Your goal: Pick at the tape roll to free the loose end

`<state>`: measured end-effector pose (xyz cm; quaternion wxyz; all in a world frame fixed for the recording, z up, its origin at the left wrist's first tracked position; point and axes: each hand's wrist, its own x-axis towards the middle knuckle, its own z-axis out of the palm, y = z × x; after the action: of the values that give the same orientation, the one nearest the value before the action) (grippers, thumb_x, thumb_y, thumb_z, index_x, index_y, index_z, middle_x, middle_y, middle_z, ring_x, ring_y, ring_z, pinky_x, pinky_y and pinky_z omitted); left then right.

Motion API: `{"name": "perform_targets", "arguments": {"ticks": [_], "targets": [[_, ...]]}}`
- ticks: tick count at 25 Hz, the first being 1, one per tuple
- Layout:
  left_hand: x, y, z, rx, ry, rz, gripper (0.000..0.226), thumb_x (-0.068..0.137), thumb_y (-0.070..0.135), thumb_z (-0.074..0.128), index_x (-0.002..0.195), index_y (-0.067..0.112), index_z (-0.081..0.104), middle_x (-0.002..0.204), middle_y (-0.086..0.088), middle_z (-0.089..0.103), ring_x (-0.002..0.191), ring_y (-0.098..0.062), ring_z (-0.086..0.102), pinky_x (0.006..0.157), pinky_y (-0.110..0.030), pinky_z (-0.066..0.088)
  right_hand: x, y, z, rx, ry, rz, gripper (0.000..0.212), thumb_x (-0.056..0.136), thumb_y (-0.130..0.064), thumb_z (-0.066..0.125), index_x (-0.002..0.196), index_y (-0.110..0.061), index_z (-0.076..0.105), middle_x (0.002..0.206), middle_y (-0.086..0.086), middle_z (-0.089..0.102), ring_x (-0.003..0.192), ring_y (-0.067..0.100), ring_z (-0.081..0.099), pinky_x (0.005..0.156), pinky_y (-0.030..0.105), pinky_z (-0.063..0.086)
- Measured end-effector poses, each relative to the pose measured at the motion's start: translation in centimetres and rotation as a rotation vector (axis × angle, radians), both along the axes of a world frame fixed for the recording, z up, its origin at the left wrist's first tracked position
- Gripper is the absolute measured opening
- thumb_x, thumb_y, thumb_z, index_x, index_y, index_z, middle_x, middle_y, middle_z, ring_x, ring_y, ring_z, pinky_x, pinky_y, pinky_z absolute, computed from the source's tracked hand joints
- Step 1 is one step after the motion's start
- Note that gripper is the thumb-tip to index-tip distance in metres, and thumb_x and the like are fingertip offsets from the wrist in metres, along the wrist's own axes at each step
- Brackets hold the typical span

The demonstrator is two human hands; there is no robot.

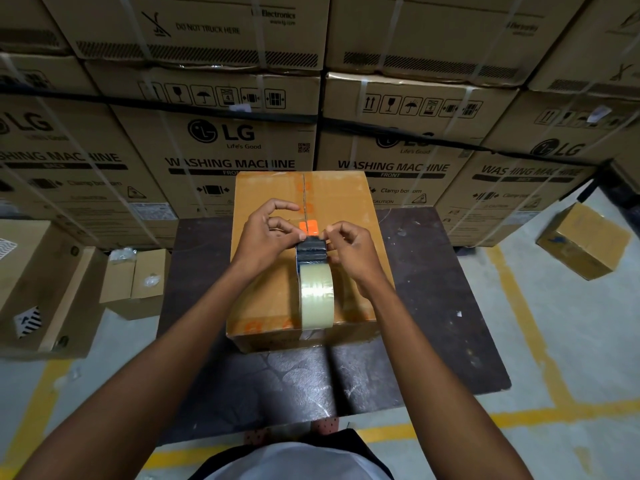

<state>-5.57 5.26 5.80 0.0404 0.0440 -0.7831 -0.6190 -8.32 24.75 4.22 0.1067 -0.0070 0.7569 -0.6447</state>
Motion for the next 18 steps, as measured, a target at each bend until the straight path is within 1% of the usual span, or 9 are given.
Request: {"name": "perform_targets", "arguments": {"ticks": [2,3,6,9,10,12,14,16,18], "targets": [[0.0,-0.1,-0.3,0.006,-0.004,0.018,0.049,0.086,0.004,0.088,0.13,0.014,0.067,0.088,-0.008,0.084,0.082,-0.015,0.082,0.077,-0.027,0.066,-0.2,0.0,0.2,0.012,0.0,0.033,0.032,0.108,-0.029,0.059,0.092,-0.007,0.074,0.097,0.009,0.076,0.084,0.015,0.068,0.071,0.039,0.059],[0.0,-0.1,-0.3,0.006,-0.008,0.021,0.048,0.087,0.005,0.087,0.13,0.014,0.067,0.089,-0.009,0.084,0.083,-0.017,0.083,0.077,-0.028,0.067,-0.4,0.0,0.3,0.049,0.021,0.051,0.029,0.106,-0.03,0.063,0.094,-0.006,0.075,0.099,0.012,0.077,0.086,0.018,0.07,0.072,0.041,0.061],[0.0,0.0,-0.2,0.01,-0.015,0.036,0.045,0.088,0.005,0.086,0.128,0.014,0.068,0.094,-0.01,0.084,0.088,-0.02,0.083,0.081,-0.033,0.068,-1.0,0.1,-0.1,0.156,0.115,0.109,0.009,0.097,-0.021,0.075,0.091,-0.014,0.078,0.098,0.005,0.079,0.098,0.026,0.075,0.081,0.049,0.063],[1.6,0.2,-1.0,0.039,-0.019,0.123,0.033,0.092,0.01,0.084,0.121,0.017,0.07,0.112,-0.006,0.08,0.103,-0.023,0.079,0.089,-0.037,0.067,-1.4,-0.1,-0.4,0.152,0.117,0.107,0.007,0.095,-0.014,0.075,0.089,-0.013,0.077,0.097,0.007,0.078,0.099,0.03,0.074,0.083,0.049,0.061],[2.8,0.4,-1.5,0.057,-0.033,0.168,0.028,0.094,0.013,0.082,0.119,0.019,0.071,0.113,-0.003,0.077,0.104,-0.022,0.078,0.089,-0.042,0.067,-1.5,-0.1,-0.4,0.142,0.11,0.105,0.008,0.095,-0.012,0.075,0.088,-0.014,0.077,0.097,0.007,0.078,0.097,0.028,0.074,0.081,0.047,0.061],[6.2,1.2,-2.5,0.153,-0.1,0.212,0.021,0.099,0.014,0.076,0.117,0.023,0.072,0.099,0.0,0.076,0.09,-0.017,0.075,0.083,-0.054,0.064,-1.6,0.0,-0.3,0.121,0.091,0.104,0.015,0.095,-0.009,0.074,0.084,-0.019,0.077,0.093,0.004,0.077,0.092,0.021,0.071,0.076,0.04,0.058],[9.4,2.4,-2.8,0.261,-0.154,0.173,0.023,0.104,0.014,0.069,0.124,0.026,0.07,0.091,-0.006,0.08,0.084,-0.016,0.076,0.082,-0.053,0.063,-1.6,0.2,-0.2,0.116,0.077,0.098,0.019,0.095,-0.008,0.074,0.082,-0.022,0.075,0.092,0.0,0.076,0.091,0.019,0.071,0.076,0.038,0.058],[11.1,3.5,-2.8,0.322,-0.16,0.118,0.031,0.105,0.019,0.069,0.134,0.029,0.066,0.099,-0.01,0.083,0.092,-0.02,0.078,0.087,-0.049,0.063,-1.6,0.3,-0.3,0.106,0.064,0.093,0.019,0.096,-0.009,0.073,0.082,-0.022,0.075,0.092,0.0,0.075,0.094,0.024,0.071,0.078,0.042,0.06],[11.4,4.1,-2.8,0.341,-0.137,0.064,0.041,0.102,0.026,0.069,0.142,0.031,0.063,0.094,-0.006,0.082,0.093,-0.015,0.075,0.091,-0.034,0.059,-1.6,0.3,-0.2,0.091,0.055,0.095,0.015,0.096,-0.01,0.073,0.085,-0.019,0.076,0.094,0.001,0.075,0.094,0.025,0.071,0.074,0.042,0.062]]}}
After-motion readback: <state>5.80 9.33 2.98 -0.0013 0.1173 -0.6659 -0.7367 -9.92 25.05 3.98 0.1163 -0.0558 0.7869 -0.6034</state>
